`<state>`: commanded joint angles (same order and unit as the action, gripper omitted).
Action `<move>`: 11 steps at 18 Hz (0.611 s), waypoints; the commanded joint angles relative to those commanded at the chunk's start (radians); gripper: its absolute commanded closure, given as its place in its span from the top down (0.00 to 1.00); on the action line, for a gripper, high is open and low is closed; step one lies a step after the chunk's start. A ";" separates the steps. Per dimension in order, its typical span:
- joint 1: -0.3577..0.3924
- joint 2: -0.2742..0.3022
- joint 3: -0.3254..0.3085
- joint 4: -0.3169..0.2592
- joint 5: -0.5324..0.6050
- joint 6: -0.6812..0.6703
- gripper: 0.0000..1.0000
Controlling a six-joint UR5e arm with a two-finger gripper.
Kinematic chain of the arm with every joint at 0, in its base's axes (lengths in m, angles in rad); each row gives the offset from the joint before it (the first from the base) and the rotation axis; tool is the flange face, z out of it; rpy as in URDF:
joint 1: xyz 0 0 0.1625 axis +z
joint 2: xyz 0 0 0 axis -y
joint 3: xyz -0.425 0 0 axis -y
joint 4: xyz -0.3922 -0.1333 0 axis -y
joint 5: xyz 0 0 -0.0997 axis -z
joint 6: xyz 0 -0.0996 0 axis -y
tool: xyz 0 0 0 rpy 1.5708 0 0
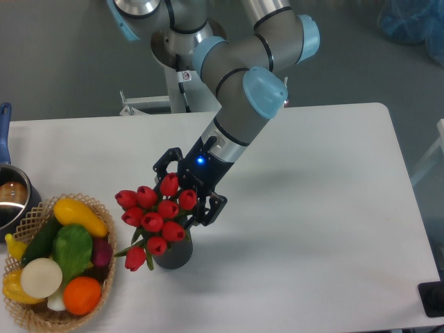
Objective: Pick up the flowers from the vase
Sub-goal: 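Lower the open gripper around the tulip stems just above the vase rim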
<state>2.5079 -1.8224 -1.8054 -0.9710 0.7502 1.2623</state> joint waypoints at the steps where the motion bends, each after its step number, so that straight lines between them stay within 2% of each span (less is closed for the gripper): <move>1: 0.014 0.002 -0.011 -0.002 -0.008 0.018 1.00; 5: 0.038 0.017 -0.057 -0.003 -0.071 0.060 1.00; 11: 0.048 0.011 -0.078 0.003 -0.195 0.084 1.00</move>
<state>2.5556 -1.8116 -1.8837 -0.9679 0.5556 1.3467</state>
